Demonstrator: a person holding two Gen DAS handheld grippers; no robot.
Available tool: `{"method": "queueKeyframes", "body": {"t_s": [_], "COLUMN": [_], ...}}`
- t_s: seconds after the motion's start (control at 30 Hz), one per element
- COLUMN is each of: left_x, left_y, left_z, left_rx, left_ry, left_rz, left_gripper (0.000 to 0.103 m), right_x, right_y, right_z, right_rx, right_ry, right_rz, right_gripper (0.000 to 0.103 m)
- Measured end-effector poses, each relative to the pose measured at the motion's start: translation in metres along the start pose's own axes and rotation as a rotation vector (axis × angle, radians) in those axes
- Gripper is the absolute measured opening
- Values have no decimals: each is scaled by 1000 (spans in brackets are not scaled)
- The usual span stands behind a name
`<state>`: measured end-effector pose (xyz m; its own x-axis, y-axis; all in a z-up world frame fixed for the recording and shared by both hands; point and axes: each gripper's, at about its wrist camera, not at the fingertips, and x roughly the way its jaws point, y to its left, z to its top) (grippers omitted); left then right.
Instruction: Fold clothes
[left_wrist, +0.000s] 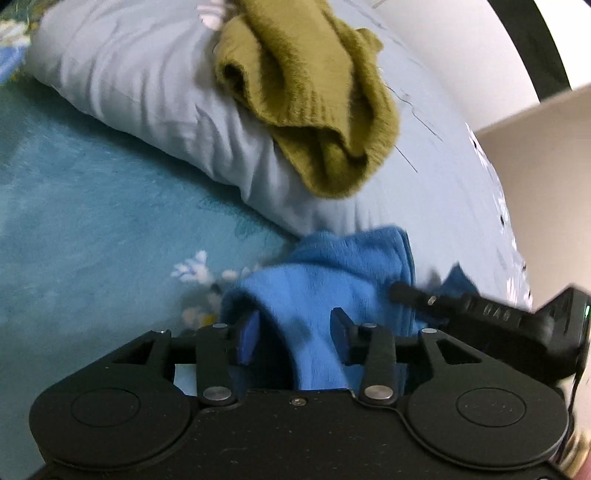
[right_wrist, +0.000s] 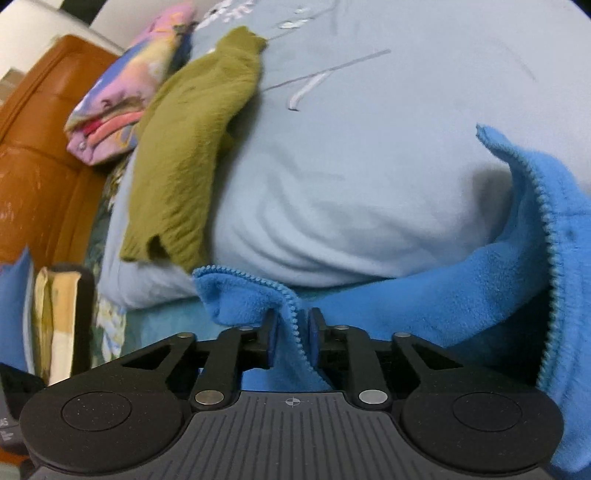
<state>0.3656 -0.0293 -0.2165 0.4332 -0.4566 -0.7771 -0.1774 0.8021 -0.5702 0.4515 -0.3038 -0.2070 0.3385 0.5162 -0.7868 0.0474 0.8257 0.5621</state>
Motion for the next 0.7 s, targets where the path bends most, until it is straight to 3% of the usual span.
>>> {"method": "queueKeyframes", "body": {"t_s": [0.1,0.2,0.33,0.5,0.7], "left_x": [-19,-39,-57,-62,-48], "left_y": [-1,1,5,14,13], "left_z": [-26,-66,-133,-196,-217], "left_rx": [76,111,119,90,49], "left_ry": [31,83,185,322,351], "left_rz": [81,155,208,203,157], "left_gripper": [47,49,53,54,55], "right_x": [-32,-71,-113,-145,-162], "right_y": [-3,-21,-47,-58,-56], "right_z": [-16,-54,-138,-243,-306], "right_rx": [-12,53,180,302,445], "right_ry": [-45,-74,5,93,0], "right_rz": [-11,-53,-103,-177,-189], "right_gripper": [30,35,37,39,39]}}
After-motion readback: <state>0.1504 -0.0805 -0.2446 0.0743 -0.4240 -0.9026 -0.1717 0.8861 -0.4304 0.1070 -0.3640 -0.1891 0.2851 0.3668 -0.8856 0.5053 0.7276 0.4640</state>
